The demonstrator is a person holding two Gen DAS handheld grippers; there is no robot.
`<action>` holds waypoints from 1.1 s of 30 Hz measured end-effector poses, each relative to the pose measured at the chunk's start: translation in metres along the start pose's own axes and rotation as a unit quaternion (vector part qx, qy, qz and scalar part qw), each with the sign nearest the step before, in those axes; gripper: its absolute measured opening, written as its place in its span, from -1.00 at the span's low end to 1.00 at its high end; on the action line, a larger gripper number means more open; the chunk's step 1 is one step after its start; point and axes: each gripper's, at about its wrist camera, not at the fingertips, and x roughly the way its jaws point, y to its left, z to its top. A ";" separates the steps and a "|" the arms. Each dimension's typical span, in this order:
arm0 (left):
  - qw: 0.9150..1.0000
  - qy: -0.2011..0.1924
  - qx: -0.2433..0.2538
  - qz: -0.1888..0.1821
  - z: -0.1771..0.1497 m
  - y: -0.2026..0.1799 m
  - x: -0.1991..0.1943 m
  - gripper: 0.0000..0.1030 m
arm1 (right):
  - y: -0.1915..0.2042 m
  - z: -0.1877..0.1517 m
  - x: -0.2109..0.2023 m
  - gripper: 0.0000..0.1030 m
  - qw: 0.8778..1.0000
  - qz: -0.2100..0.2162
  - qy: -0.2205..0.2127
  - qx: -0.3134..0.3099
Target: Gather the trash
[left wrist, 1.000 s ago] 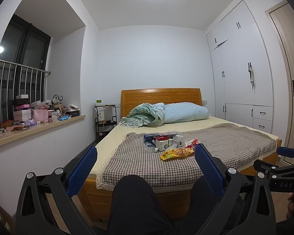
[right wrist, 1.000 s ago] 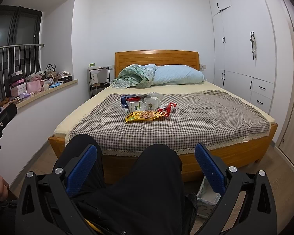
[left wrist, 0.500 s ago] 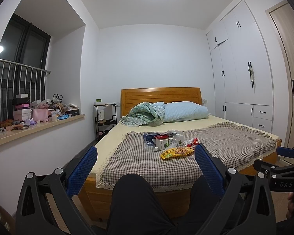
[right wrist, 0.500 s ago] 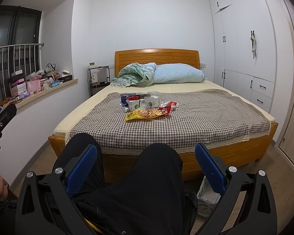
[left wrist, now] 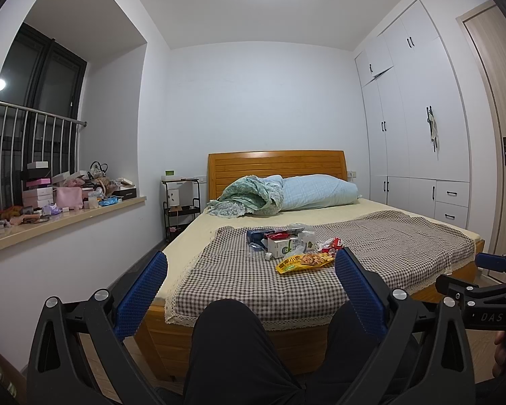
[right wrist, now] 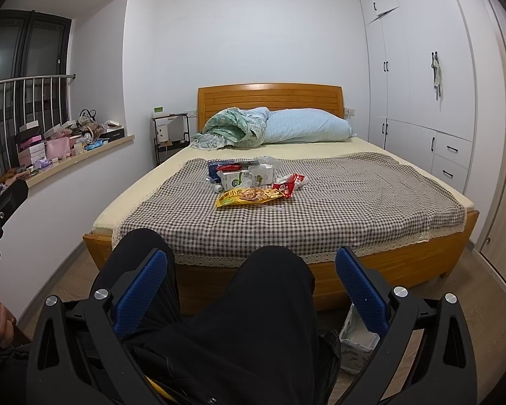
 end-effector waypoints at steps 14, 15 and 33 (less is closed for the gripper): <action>1.000 0.011 -0.003 -0.007 -0.012 -0.001 0.009 0.86 | -0.002 0.000 0.004 0.86 1.000 -0.002 0.004 0.006; 1.000 0.014 -0.006 -0.010 -0.013 -0.001 0.012 0.86 | -0.003 0.000 0.005 0.86 1.000 -0.003 0.003 0.006; 0.993 0.105 0.028 -0.036 -0.045 -0.012 0.171 0.86 | -0.029 0.019 0.142 0.86 0.998 -0.042 0.042 -0.028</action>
